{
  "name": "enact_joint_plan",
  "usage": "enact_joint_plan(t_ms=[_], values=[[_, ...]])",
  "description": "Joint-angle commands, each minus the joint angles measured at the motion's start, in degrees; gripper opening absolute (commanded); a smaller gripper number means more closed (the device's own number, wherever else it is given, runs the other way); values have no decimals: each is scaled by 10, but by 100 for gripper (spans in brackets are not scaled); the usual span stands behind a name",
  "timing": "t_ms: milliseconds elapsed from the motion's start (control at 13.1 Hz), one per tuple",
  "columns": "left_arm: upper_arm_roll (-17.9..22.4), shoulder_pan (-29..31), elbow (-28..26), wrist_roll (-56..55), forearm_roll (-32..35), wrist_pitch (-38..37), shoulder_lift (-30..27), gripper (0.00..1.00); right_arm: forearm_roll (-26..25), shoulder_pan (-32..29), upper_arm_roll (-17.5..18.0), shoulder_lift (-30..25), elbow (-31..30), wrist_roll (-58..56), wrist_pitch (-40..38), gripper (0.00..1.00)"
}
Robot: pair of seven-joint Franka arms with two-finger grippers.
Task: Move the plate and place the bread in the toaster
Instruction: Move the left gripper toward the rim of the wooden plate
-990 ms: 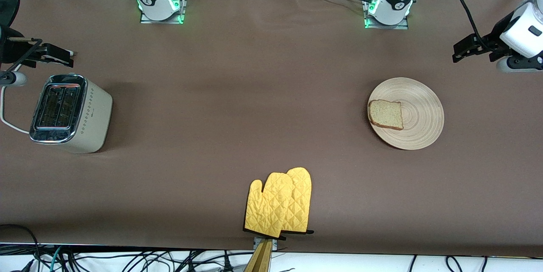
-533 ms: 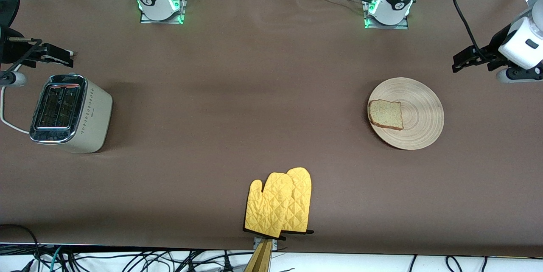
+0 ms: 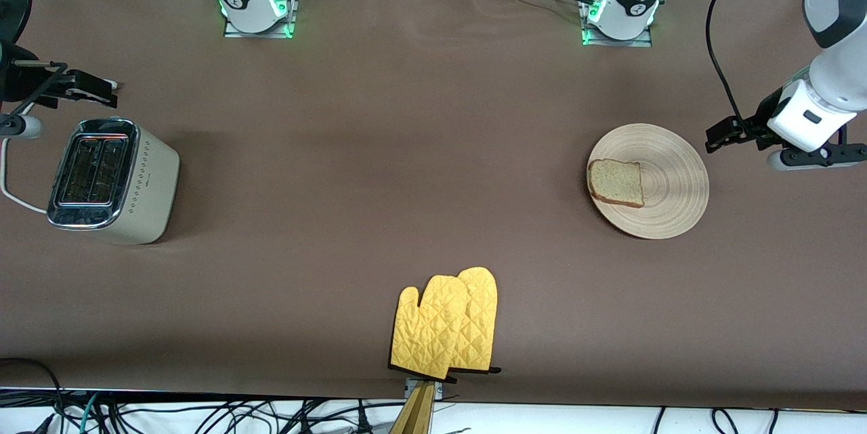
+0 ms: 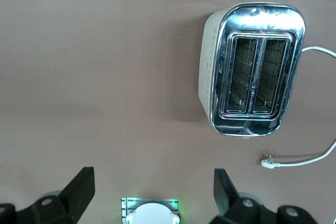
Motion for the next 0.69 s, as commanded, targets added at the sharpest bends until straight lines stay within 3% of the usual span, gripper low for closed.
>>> enact_joint_plan(t_ms=[0, 305, 609], values=[[4, 22, -20, 48, -13, 32, 1, 100, 10, -5, 1, 5, 13, -3, -3, 100], [9, 53, -27, 89, -16, 65, 30, 100, 10, -5, 1, 5, 13, -3, -3, 100], [24, 76, -48, 176, -84, 117, 65, 100, 10, -4, 1, 5, 13, -3, -3, 100]])
